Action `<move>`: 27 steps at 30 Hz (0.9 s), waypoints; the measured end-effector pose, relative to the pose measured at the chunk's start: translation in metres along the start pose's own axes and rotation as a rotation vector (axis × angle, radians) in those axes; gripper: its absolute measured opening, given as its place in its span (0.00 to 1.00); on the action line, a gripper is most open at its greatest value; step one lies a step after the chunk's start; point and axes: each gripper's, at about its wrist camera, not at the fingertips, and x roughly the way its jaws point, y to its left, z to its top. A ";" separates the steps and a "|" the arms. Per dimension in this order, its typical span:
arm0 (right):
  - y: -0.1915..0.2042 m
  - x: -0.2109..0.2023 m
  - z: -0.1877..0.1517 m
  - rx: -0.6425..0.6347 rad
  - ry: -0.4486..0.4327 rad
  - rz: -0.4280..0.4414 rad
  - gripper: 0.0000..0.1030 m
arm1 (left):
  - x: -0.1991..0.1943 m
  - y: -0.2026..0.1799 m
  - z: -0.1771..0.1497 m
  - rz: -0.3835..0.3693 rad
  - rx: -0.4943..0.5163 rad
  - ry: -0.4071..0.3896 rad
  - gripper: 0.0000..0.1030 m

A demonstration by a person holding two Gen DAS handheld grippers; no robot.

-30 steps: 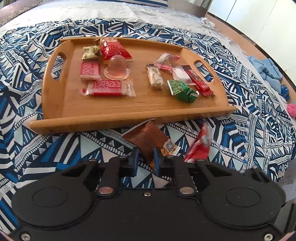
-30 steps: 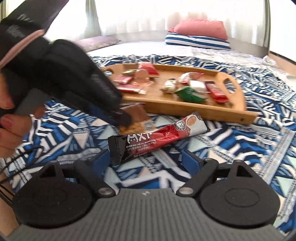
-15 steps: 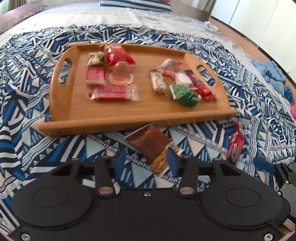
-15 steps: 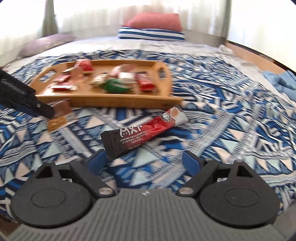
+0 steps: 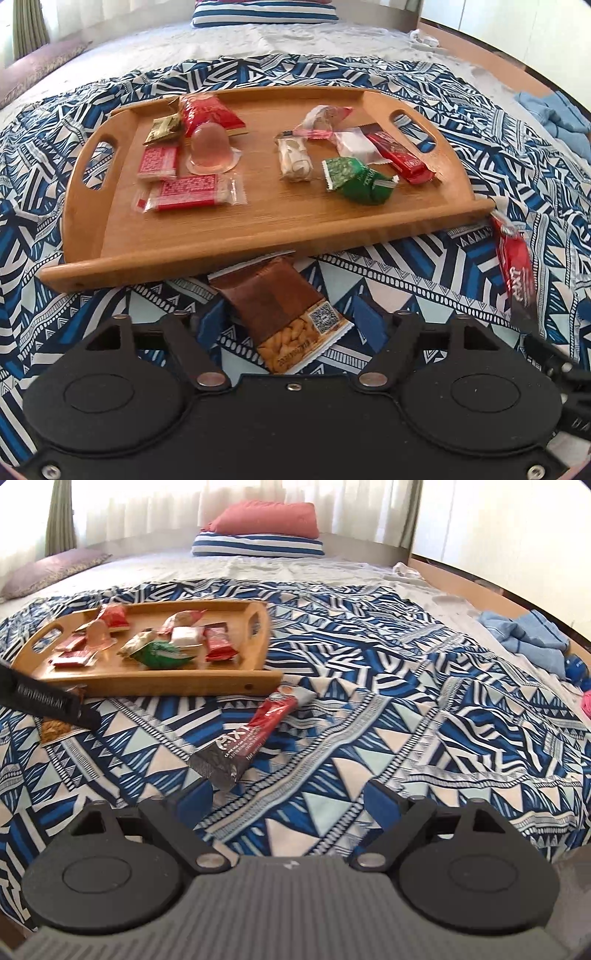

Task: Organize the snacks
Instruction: 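Grasp the brown almond packet with the left gripper while the right moves over the red MXT stick, then grasp the red MXT stick with the right gripper while the left holds the almond packet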

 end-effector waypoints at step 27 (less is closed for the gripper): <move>-0.001 0.006 0.013 0.178 -0.072 0.148 0.92 | -0.026 -0.003 -0.013 -0.023 0.045 -0.034 0.38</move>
